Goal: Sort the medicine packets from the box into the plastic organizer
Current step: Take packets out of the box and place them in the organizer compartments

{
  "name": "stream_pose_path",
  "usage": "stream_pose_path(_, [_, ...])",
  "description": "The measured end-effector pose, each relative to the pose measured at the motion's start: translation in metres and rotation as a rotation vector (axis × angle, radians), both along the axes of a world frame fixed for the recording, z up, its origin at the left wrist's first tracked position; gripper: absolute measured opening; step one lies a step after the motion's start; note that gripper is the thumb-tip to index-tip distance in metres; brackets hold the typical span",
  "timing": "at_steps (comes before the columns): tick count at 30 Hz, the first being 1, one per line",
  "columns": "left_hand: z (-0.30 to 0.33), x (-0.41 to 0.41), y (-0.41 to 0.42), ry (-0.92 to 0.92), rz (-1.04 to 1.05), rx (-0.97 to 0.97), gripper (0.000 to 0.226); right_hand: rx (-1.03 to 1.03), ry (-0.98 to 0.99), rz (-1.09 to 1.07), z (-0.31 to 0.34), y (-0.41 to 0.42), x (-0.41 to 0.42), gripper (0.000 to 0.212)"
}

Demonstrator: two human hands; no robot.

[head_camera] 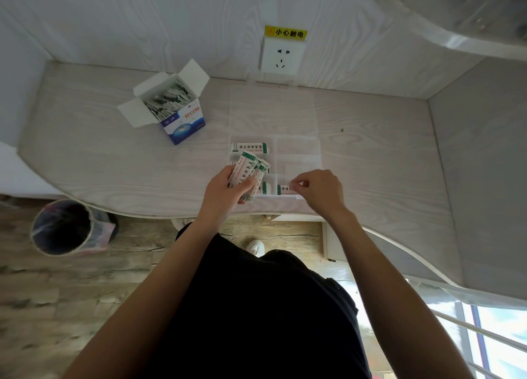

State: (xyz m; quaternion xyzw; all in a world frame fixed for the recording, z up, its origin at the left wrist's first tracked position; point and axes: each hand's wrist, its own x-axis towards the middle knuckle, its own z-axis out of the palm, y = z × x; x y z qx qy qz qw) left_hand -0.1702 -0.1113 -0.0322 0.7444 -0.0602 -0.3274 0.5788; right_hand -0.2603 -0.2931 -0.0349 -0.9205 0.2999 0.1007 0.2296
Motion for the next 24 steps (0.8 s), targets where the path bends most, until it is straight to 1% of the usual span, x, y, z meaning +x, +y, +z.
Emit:
stream_pose_path(1, [0.001,-0.001,-0.001,-0.003,-0.019,-0.003,0.016,0.096,-0.093,-0.070,0.003,0.003,-0.002,0.020])
stream_pose_path(3, [0.001,-0.004,-0.003,-0.026,-0.072,0.000,0.016,0.394,-0.270,-0.201,0.012,0.011,-0.004,0.022])
stream_pose_path(5, [0.002,-0.008,-0.006,-0.035,-0.140,0.014,0.017,0.691,-0.348,-0.275,0.020,0.022,-0.004,0.026])
stream_pose_path(7, [0.003,-0.012,-0.011,0.000,-0.189,0.003,0.015,0.813,-0.392,-0.302,0.021,0.028,-0.004,0.030])
stream_pose_path(10, [0.004,-0.014,-0.015,0.092,-0.165,-0.064,0.012,0.854,-0.454,-0.353,0.018,0.031,-0.007,0.028])
stream_pose_path(12, [0.004,-0.013,-0.015,0.152,-0.122,-0.097,0.016,0.876,-0.482,-0.390,0.017,0.029,-0.011,0.028])
stream_pose_path(13, [0.003,-0.012,-0.014,0.149,-0.116,-0.092,0.022,0.885,-0.498,-0.402,0.017,0.029,-0.013,0.028])
stream_pose_path(15, [0.002,-0.012,-0.015,0.076,-0.155,-0.049,0.030,0.874,-0.520,-0.405,0.016,0.029,-0.015,0.029])
stream_pose_path(18, [0.004,-0.012,-0.017,0.005,-0.160,-0.038,0.025,0.857,-0.528,-0.382,0.016,0.031,-0.017,0.036])
stream_pose_path(21, [0.004,-0.010,-0.018,0.038,-0.137,-0.026,0.022,0.890,-0.551,-0.375,0.016,0.032,-0.017,0.044])
stream_pose_path(24, [0.005,-0.008,-0.019,0.087,-0.222,-0.007,0.018,0.879,-0.559,-0.342,0.018,0.031,-0.015,0.044])
